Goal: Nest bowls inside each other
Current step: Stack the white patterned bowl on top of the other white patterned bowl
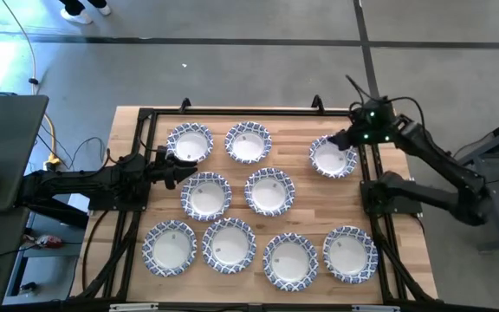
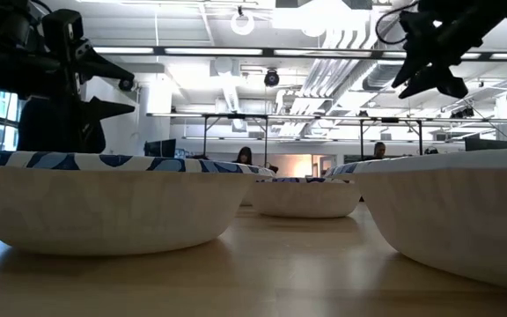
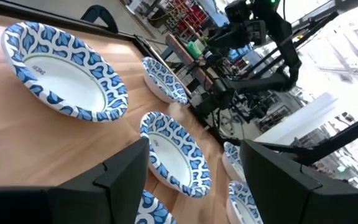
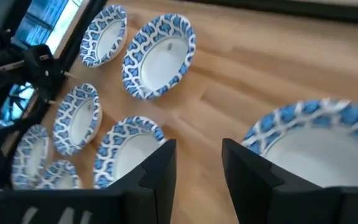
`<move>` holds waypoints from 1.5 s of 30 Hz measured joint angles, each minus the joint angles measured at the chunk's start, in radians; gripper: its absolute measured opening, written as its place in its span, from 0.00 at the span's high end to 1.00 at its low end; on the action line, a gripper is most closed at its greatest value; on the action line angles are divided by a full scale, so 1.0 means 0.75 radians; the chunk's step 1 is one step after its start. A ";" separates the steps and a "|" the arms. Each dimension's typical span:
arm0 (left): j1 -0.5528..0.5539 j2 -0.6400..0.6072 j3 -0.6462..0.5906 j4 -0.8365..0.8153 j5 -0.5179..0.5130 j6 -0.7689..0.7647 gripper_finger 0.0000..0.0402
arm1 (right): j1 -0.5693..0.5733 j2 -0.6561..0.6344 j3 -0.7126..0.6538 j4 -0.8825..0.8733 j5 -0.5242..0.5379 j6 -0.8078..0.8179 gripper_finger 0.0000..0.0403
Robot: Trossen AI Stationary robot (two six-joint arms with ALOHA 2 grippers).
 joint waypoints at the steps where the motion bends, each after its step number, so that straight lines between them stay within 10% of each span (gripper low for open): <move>1: 0.000 0.000 0.000 0.000 0.000 -0.006 0.40 | -0.041 0.000 0.000 0.000 -0.031 -0.065 0.70; 12: 0.000 0.000 0.000 0.001 -0.055 -0.028 0.40 | -0.255 -0.001 0.000 0.067 -0.550 -0.365 0.69; 17: 0.000 0.000 0.000 0.001 -0.089 -0.027 0.40 | -0.259 -0.001 -0.001 0.184 -0.381 -0.352 0.69; 22: 0.000 0.000 0.000 0.001 -0.101 -0.025 0.40 | -0.252 0.007 -0.001 0.381 -0.935 -0.437 0.69; 29: 0.000 0.000 0.000 0.001 -0.104 -0.024 0.40 | -0.250 0.006 -0.001 0.642 -0.521 -0.215 0.69; 35: 0.000 0.000 0.000 0.023 -0.104 -0.024 0.40 | -0.234 0.051 -0.001 1.079 -1.181 -0.108 0.69; 38: 0.000 0.000 0.000 0.044 -0.104 -0.024 0.40 | -0.238 0.052 -0.001 1.269 -1.046 -0.032 0.69; 42: 0.000 -0.001 0.000 0.069 -0.105 -0.024 0.40 | -0.268 0.046 -0.001 1.288 -0.492 0.040 0.69; 45: 0.000 0.000 0.000 0.082 -0.105 -0.024 0.40 | -0.271 0.078 -0.004 1.388 -0.714 -0.109 0.69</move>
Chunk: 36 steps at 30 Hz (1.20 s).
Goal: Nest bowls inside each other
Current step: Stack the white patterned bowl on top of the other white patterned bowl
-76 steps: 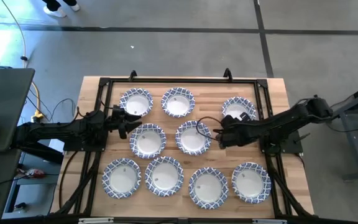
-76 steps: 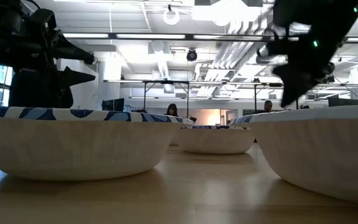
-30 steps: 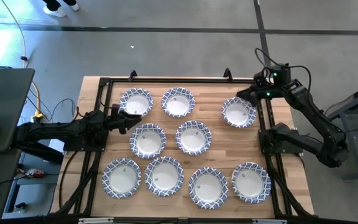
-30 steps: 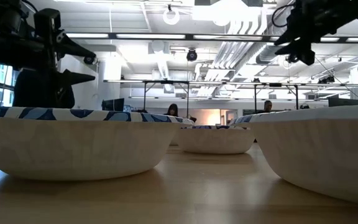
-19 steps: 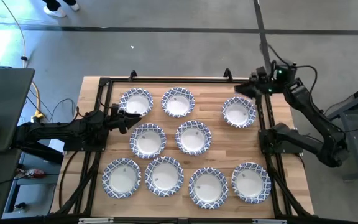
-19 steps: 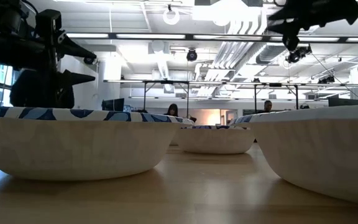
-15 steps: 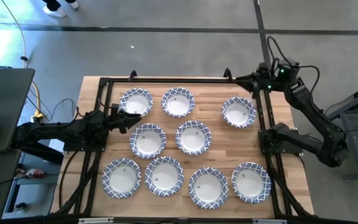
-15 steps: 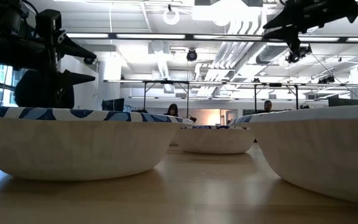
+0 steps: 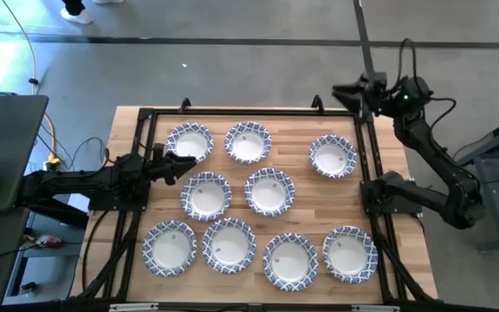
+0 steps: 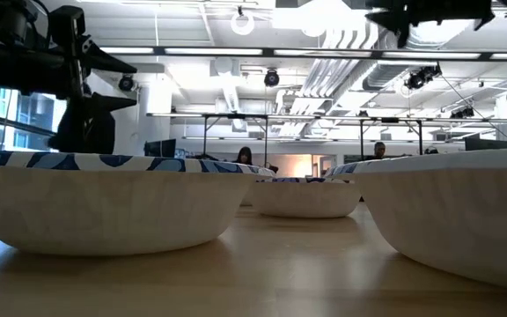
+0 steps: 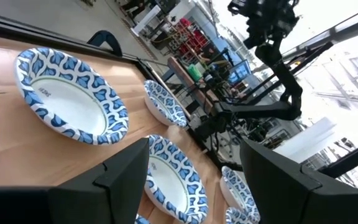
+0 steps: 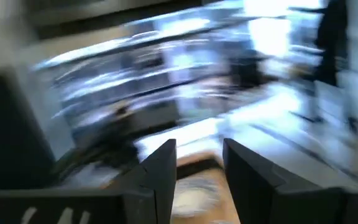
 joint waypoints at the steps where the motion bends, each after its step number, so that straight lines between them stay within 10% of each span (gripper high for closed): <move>1: 0.000 0.000 0.000 0.000 -0.002 0.000 0.40 | 0.014 0.010 0.000 0.085 -0.132 -0.009 0.69; 6: 0.000 0.000 0.000 0.004 -0.032 -0.001 0.40 | 0.118 0.075 0.001 0.465 -0.385 0.164 0.69; 11: 0.000 0.000 0.000 0.023 -0.065 -0.004 0.40 | 0.104 0.070 0.004 0.379 0.175 0.187 0.70; 16: 0.000 -0.001 0.000 0.056 -0.068 -0.001 0.40 | 0.165 0.125 0.002 0.597 0.006 0.093 0.70; 24: 0.000 0.000 0.000 0.056 -0.086 -0.003 0.40 | 0.215 0.163 0.003 0.685 0.390 0.165 0.70; 36: 0.000 0.000 0.000 0.057 -0.071 0.000 0.40 | 0.075 0.161 0.003 -0.130 0.407 0.302 0.70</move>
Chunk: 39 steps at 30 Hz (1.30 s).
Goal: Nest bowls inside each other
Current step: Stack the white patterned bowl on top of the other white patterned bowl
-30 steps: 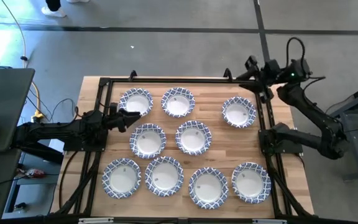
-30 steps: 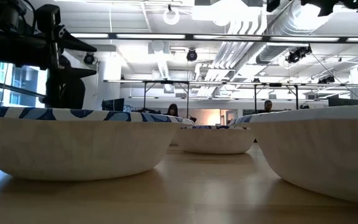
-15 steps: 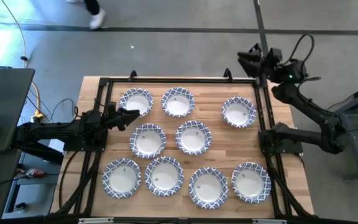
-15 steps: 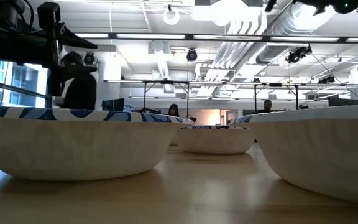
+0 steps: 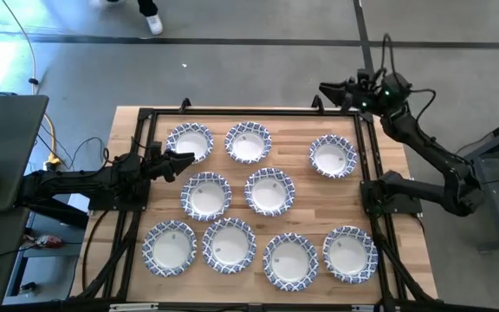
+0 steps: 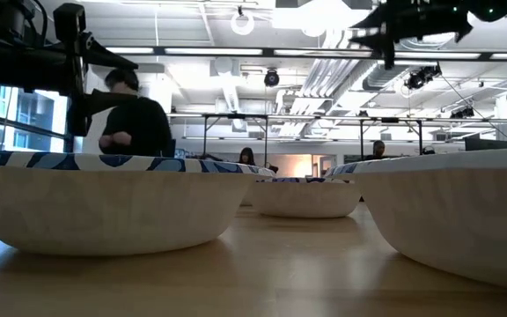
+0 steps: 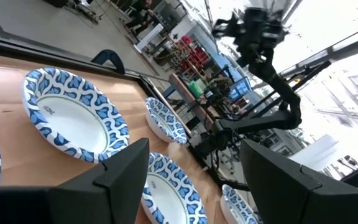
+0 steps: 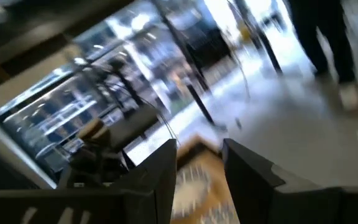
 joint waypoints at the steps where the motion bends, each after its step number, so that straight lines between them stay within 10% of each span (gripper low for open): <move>1: 0.000 0.000 0.000 0.000 0.003 0.000 0.40 | -0.018 -0.001 0.000 -0.069 -0.001 0.031 0.70; 19: 0.000 0.000 0.000 -0.002 0.020 0.011 0.40 | -0.380 -0.002 0.000 -1.045 -0.096 0.090 0.70; 39: 0.000 0.000 0.000 -0.017 0.043 0.021 0.40 | -0.390 -0.008 0.000 -1.576 0.228 -0.117 0.70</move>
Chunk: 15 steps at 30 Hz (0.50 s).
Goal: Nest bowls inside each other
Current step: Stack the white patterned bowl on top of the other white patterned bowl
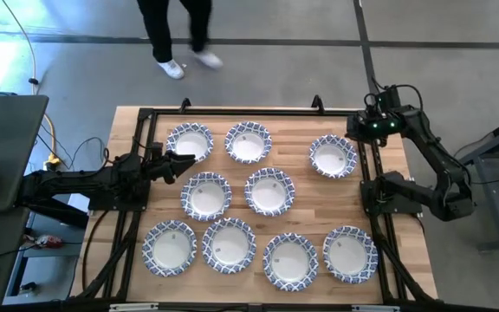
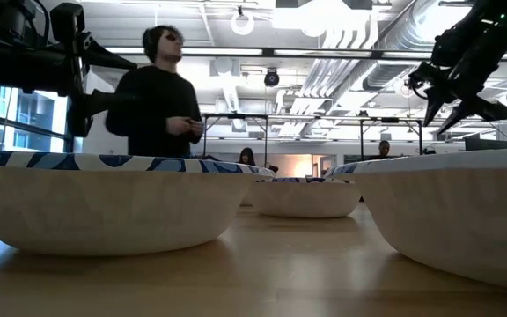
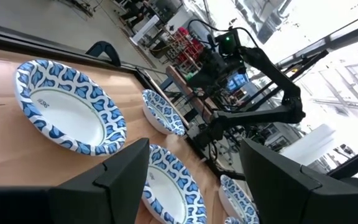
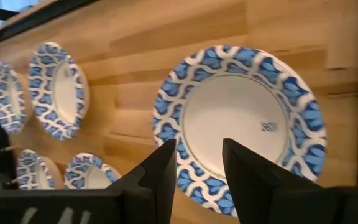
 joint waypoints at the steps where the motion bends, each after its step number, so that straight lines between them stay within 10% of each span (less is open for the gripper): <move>1: 0.000 0.000 0.000 0.000 0.001 0.006 0.40 | 0.000 0.000 0.000 -0.010 0.016 0.001 0.70; 15: 0.000 0.000 0.000 -0.007 0.005 0.016 0.40 | 0.000 0.000 0.000 -0.283 0.319 0.041 0.70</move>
